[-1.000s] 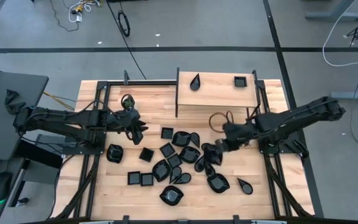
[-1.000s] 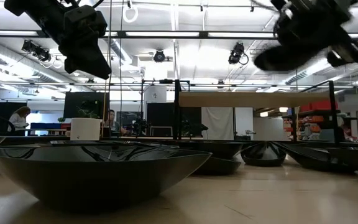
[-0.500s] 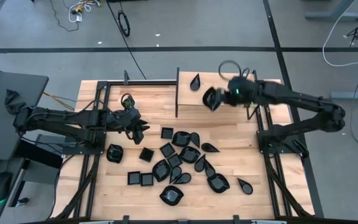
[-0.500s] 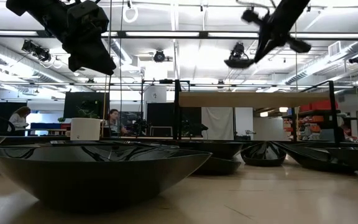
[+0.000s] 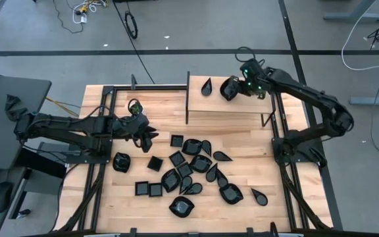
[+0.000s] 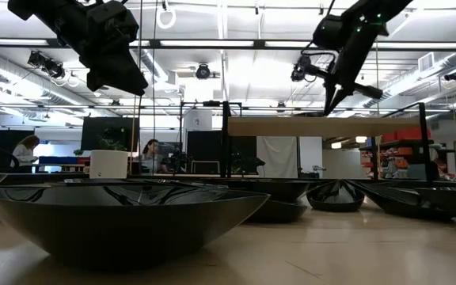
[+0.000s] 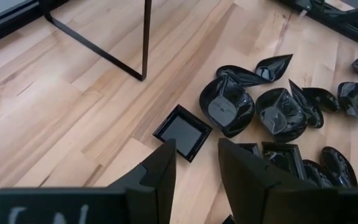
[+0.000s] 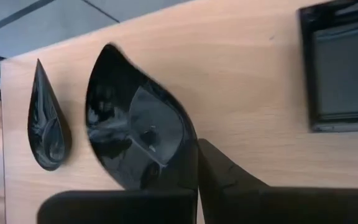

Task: Pick & Place Mini shaped plates
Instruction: Put the leaf-shaped plate on the shelf

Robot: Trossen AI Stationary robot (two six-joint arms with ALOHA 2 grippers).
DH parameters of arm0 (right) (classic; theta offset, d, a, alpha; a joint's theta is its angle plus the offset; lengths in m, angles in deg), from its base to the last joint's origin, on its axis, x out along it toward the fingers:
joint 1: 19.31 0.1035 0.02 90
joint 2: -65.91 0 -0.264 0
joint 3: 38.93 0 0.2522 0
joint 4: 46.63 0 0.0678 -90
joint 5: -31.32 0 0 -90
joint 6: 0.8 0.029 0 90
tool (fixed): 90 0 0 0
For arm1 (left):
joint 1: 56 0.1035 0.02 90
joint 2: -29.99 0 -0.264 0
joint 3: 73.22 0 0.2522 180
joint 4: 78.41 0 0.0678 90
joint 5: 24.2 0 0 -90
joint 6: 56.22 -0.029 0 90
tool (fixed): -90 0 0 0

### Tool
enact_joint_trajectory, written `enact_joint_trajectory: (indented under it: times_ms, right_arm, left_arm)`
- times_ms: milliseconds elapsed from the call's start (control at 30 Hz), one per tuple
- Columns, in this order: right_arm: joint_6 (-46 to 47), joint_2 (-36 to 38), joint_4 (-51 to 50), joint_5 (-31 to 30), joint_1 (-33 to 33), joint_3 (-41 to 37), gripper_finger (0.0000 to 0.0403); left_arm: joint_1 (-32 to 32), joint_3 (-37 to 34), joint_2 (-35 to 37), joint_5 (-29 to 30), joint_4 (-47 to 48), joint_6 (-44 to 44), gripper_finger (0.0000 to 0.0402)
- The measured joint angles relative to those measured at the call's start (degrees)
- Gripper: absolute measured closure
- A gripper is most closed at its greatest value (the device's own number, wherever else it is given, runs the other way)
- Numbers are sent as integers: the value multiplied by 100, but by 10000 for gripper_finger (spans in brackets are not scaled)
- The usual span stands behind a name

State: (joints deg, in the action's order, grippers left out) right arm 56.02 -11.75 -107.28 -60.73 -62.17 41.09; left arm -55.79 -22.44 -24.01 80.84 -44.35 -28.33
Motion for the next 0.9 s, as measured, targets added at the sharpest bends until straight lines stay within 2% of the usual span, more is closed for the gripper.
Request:
enact_joint_trajectory:
  times_ms: [133, 300, 700, 900]
  right_arm:
    - [221, -119, 96, 21, -10, 0, 400]
    - [382, -151, 147, 8, -10, 0, 377]
    - [109, 194, 61, -4, 34, -4, 283]
    - [-227, 592, 388, -22, 313, 0, 281]
  left_arm:
    - [0, 0, 0, 84, 1, 3, 276]
    - [0, 0, 1, 125, 1, 1, 276]
    - [0, 0, 0, 123, 1, -3, 276]
    - [0, 0, 0, 123, 0, -6, 276]
